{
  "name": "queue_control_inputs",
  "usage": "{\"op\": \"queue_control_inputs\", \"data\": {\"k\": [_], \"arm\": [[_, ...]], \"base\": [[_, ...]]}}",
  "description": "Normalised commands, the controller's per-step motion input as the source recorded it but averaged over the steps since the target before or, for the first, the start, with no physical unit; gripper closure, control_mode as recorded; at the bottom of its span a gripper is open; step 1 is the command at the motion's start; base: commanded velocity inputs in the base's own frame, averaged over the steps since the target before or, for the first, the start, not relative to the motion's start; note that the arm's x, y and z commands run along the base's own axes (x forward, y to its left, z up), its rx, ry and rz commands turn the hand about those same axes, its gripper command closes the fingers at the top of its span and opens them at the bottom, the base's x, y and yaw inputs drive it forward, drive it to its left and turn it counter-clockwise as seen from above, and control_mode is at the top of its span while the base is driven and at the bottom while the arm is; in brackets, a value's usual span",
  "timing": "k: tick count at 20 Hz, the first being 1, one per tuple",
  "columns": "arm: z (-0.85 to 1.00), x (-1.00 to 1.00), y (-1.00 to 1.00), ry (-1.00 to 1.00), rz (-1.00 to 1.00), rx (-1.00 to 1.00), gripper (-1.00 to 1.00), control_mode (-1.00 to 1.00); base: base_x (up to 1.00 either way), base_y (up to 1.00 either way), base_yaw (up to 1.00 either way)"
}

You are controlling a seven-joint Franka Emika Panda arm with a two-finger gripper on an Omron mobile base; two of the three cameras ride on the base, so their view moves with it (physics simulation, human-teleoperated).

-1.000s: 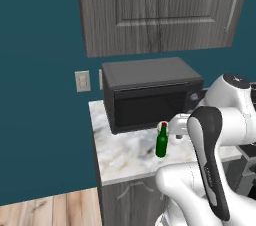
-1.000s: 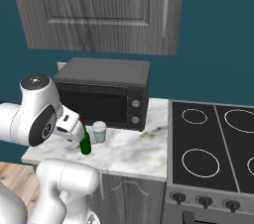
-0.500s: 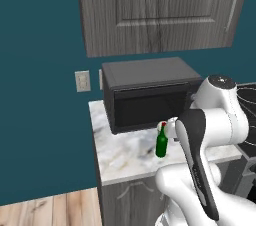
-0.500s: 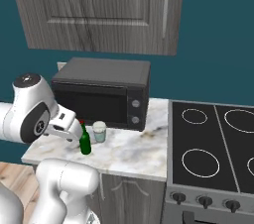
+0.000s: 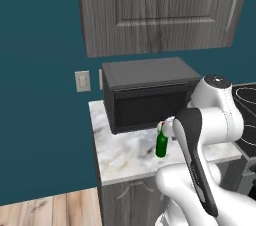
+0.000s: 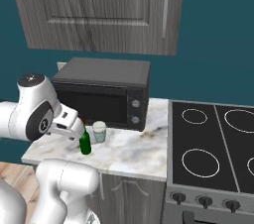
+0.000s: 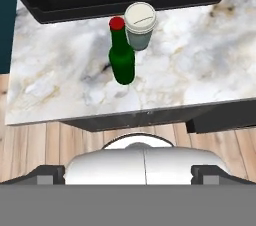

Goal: Move the drinks to the dining counter.

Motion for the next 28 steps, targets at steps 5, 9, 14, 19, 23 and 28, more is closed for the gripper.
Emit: {"op": "queue_control_inputs", "data": {"k": [5, 9, 14, 19, 23, 28], "arm": [[0.0, 0.26, 0.0, 0.0, 0.02, 0.0, -1.0, -1.0], [0.0, 0.14, 0.0, 0.0, 0.01, -0.01, -1.0, -1.0], [0.0, 0.17, 0.0, 0.0, 0.0, 0.0, -1.0, -1.0], [-0.04, 0.2, 0.0, 0.0, 0.0, 0.0, -1.0, -1.0], [-0.12, 0.26, 0.0, 0.0, 0.0, 0.0, -1.0, -1.0], [-0.17, 0.25, 0.01, 0.0, 0.0, 0.0, -1.0, -1.0]], "base": [[0.0, 0.0, 0.0], [0.0, 0.0, 0.0], [0.0, 0.0, 0.0], [0.0, 0.0, 0.0], [0.0, 0.0, 0.0], [0.0, 0.0, 0.0]]}}
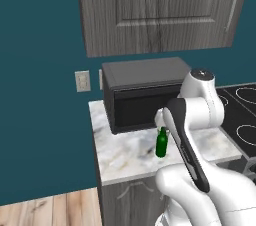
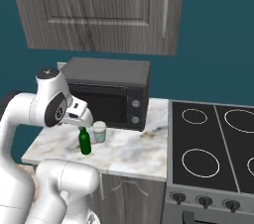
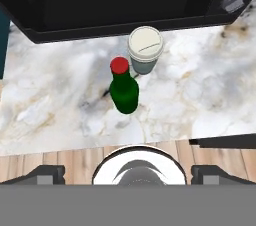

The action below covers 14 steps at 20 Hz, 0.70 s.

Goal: Move the drinks to the dining counter.

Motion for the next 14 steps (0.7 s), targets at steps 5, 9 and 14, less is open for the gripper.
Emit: {"op": "queue_control_inputs", "data": {"k": [5, 9, 14], "arm": [[-0.15, 0.23, 0.01, 0.0, 0.0, 0.0, -1.0, -1.0], [-0.1, 0.31, 0.0, 0.0, 0.0, 0.0, -1.0, -1.0], [-0.12, 0.26, 0.0, 0.0, 0.0, 0.0, -1.0, -1.0]], "base": [[0.0, 0.0, 0.0], [0.0, 0.0, 0.0], [0.0, 0.0, 0.0]]}}
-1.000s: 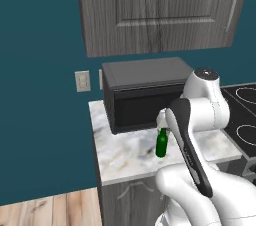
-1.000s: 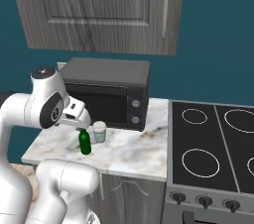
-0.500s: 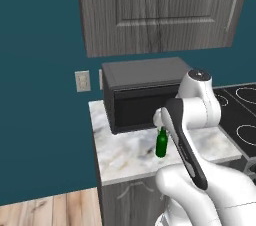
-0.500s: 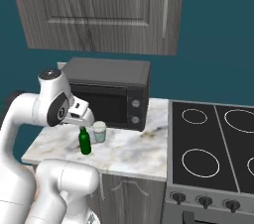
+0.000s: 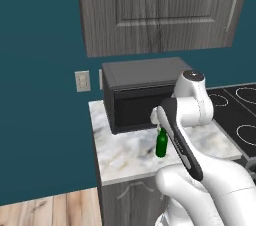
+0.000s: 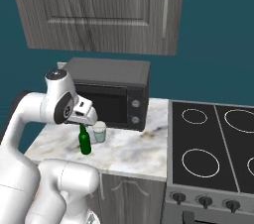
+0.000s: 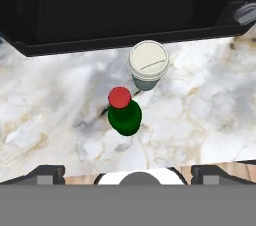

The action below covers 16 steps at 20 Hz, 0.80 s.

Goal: Move the drinks to the dining counter.

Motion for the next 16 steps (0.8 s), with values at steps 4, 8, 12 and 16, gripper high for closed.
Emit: {"op": "queue_control_inputs", "data": {"k": [4, 8, 12, 16], "arm": [[-0.21, 0.14, 0.07, 0.0, 0.0, 0.0, -1.0, -1.0], [-0.14, 0.18, 0.05, 0.0, 0.0, 0.0, -1.0, -1.0], [-0.07, 0.23, 0.01, 0.0, 0.0, 0.0, -1.0, -1.0], [-0.13, 0.21, 0.0, 0.0, 0.0, 0.0, -1.0, -1.0]], "base": [[0.0, 0.0, 0.0], [0.0, 0.0, 0.0], [0.0, 0.0, 0.0], [0.0, 0.0, 0.0]]}}
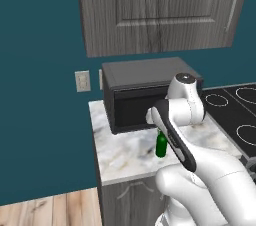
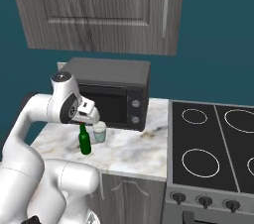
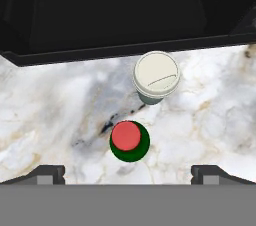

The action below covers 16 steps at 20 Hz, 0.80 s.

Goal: Move the drinks to the dining counter.

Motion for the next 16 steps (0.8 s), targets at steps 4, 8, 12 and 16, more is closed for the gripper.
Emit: {"op": "queue_control_inputs", "data": {"k": [4, 8, 12, 16], "arm": [[-0.17, 0.27, 0.0, 0.0, 0.0, 0.0, -1.0, -1.0], [-0.15, 0.23, 0.0, 0.0, 0.0, 0.0, -1.0, -1.0], [-0.12, 0.22, 0.0, 0.0, 0.0, 0.0, -1.0, -1.0], [-0.13, 0.01, 0.0, 0.0, 0.0, 0.0, -1.0, -1.0]], "base": [[0.0, 0.0, 0.0], [0.0, 0.0, 0.0], [0.0, 0.0, 0.0], [0.0, 0.0, 0.0]]}}
